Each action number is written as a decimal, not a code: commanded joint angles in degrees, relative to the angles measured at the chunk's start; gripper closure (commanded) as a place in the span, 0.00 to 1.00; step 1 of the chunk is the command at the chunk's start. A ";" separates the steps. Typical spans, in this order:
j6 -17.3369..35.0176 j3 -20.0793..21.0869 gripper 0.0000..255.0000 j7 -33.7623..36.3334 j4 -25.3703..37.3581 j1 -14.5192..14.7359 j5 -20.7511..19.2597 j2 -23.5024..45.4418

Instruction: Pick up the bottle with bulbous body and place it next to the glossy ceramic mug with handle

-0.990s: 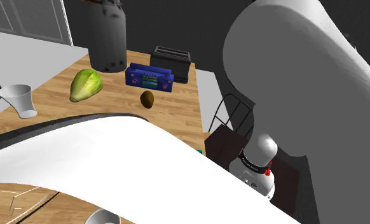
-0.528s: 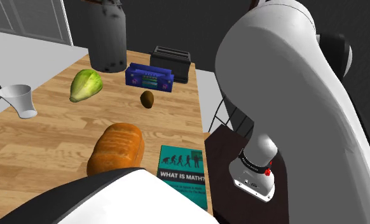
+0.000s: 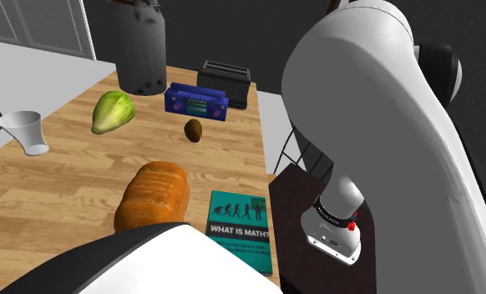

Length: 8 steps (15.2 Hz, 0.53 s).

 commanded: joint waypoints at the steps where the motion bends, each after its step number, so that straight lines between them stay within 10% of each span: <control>1: 0.01 0.00 0.00 0.00 0.00 0.00 0.00 -0.01; 8: -5.03 0.58 0.00 -1.01 4.75 1.28 0.95 -0.89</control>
